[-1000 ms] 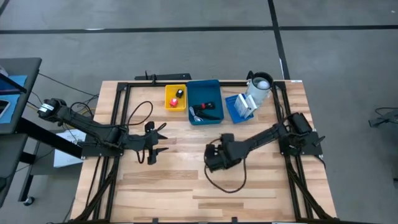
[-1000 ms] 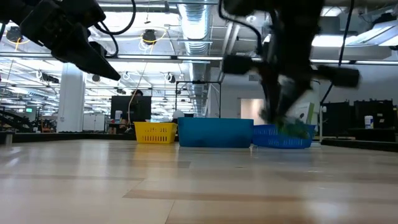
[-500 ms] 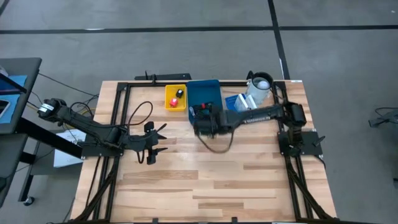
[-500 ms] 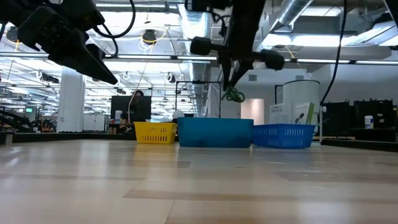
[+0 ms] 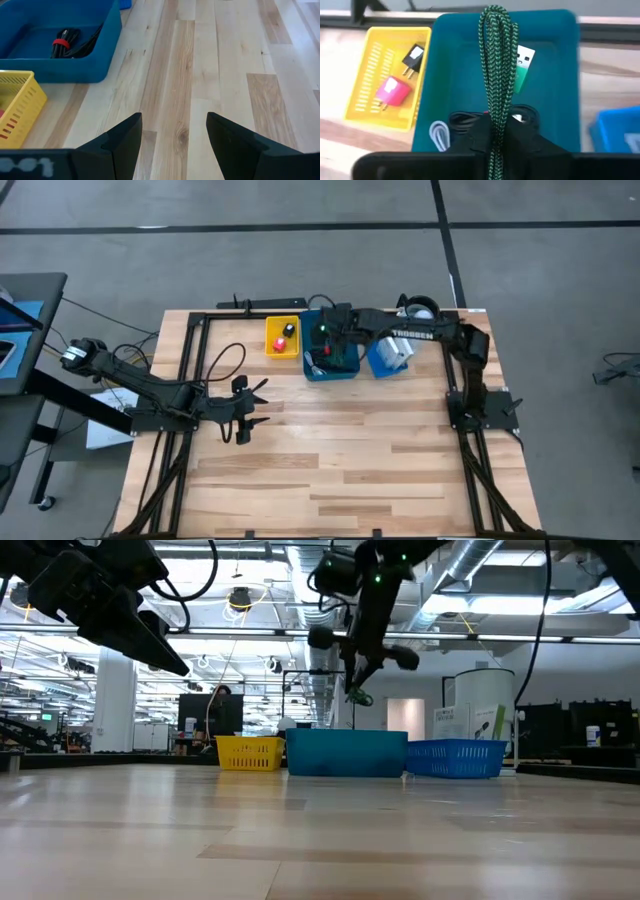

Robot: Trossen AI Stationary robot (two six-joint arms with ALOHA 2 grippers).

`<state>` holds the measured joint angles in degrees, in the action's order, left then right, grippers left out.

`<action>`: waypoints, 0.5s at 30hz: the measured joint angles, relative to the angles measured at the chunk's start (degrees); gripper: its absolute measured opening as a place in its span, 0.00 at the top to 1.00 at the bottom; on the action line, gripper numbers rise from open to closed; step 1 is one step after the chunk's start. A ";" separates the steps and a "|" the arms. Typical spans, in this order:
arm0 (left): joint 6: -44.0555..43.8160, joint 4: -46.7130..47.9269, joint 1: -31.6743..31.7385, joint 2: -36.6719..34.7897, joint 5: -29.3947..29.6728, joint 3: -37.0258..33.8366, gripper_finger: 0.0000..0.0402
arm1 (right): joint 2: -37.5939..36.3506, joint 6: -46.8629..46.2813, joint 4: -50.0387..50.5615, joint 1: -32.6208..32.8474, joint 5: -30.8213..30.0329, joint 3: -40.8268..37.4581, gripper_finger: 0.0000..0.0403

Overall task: Pick and place items into bin
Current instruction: Put the green charger cable into the blue bin, then return to Home Position

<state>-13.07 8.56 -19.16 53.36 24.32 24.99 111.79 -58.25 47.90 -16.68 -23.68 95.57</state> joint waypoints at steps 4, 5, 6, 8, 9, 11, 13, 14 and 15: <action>-0.01 0.00 0.00 0.00 0.00 0.00 0.47 | 0.07 3.13 -2.01 -3.00 4.35 -0.51 0.85; -0.01 0.00 0.00 0.00 0.00 0.00 0.47 | 0.07 3.29 -2.16 -3.21 4.06 -0.49 0.83; 0.00 0.00 0.00 0.00 0.00 0.00 0.47 | 0.07 3.80 -2.21 -3.42 3.74 -0.49 0.82; -0.01 0.00 0.00 0.00 0.00 0.00 0.47 | 0.07 5.78 -2.16 -3.44 3.07 -0.51 0.81; -0.01 0.00 0.00 0.00 0.00 0.00 0.47 | 0.07 6.56 -2.17 -3.42 2.65 -0.51 0.80; 0.00 0.00 0.00 0.00 0.00 0.00 0.47 | 0.07 8.32 -2.38 -3.37 2.62 -0.51 0.80; -0.01 0.00 0.00 0.00 0.00 0.00 0.47 | 0.07 9.92 -1.99 -3.20 2.64 -0.51 0.80; -0.01 0.00 0.00 0.00 0.00 0.00 0.47 | 0.07 10.15 -1.81 -2.97 2.69 -0.51 0.80; -0.01 0.01 0.00 0.00 0.00 0.00 0.47 | 0.07 10.19 -1.72 -2.69 2.79 -0.51 0.80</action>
<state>-13.08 8.57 -19.16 53.36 24.32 24.99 111.85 -48.06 46.17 -19.37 -20.89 95.07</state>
